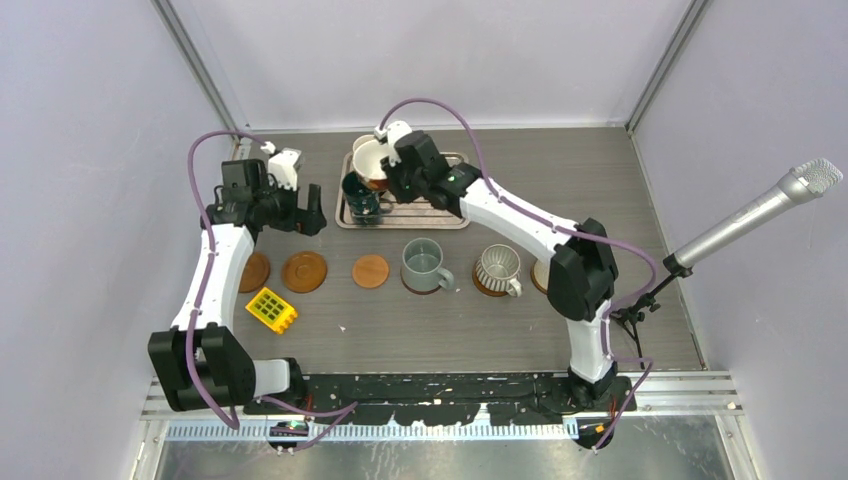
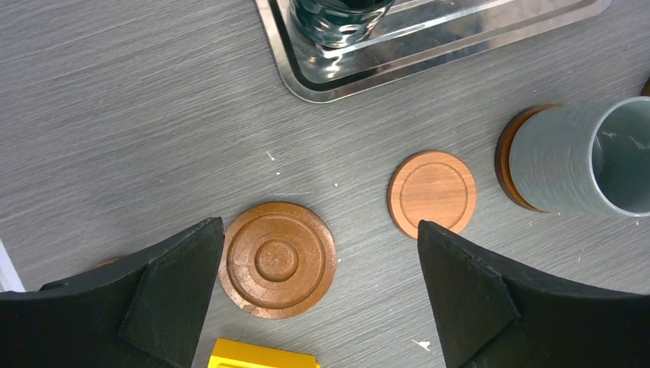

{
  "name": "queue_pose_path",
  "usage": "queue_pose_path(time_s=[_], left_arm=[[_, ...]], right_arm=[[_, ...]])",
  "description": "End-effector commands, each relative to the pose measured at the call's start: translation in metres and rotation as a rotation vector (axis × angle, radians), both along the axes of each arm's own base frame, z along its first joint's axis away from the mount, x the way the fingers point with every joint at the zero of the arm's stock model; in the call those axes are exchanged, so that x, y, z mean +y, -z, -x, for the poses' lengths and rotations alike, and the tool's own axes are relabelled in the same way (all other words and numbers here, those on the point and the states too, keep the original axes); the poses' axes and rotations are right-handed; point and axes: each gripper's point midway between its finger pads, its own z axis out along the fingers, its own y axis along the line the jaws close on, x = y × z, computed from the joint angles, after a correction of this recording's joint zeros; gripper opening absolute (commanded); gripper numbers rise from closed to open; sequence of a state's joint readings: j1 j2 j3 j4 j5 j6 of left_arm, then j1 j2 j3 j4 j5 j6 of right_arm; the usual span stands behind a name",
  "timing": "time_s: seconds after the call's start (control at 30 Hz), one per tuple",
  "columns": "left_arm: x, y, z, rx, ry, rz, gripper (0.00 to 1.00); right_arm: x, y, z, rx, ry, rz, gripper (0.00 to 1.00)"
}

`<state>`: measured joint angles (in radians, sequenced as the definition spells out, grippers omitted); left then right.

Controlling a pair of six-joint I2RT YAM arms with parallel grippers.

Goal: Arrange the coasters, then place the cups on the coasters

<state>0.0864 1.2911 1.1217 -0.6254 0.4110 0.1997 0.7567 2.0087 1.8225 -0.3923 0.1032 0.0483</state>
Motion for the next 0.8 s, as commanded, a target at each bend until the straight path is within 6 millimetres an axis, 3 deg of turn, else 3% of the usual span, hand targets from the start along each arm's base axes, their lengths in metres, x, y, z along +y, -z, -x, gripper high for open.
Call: queue_pose_path(time_s=[0.0, 0.33, 0.67, 0.77], left_arm=[[0.01, -0.033, -0.011, -0.11, -0.1, 0.001, 1.0], [0.047, -0.052, -0.02, -0.083, -0.382, 0.029, 1.0], [0.052, -0.058, -0.017, -0.11, -0.413, 0.035, 1.0], [0.052, -0.058, -0.016, -0.108, -0.414, 0.036, 1.0]], right_arm=[[0.015, -0.093, 0.03, -0.156, 0.051, -0.183, 0.0], [0.033, -0.076, 0.091, -0.091, 0.112, -0.243, 0.0], [0.052, -0.021, 0.133, -0.105, 0.095, -0.196, 0.0], [0.058, -0.014, 0.141, -0.121, 0.07, -0.185, 0.0]])
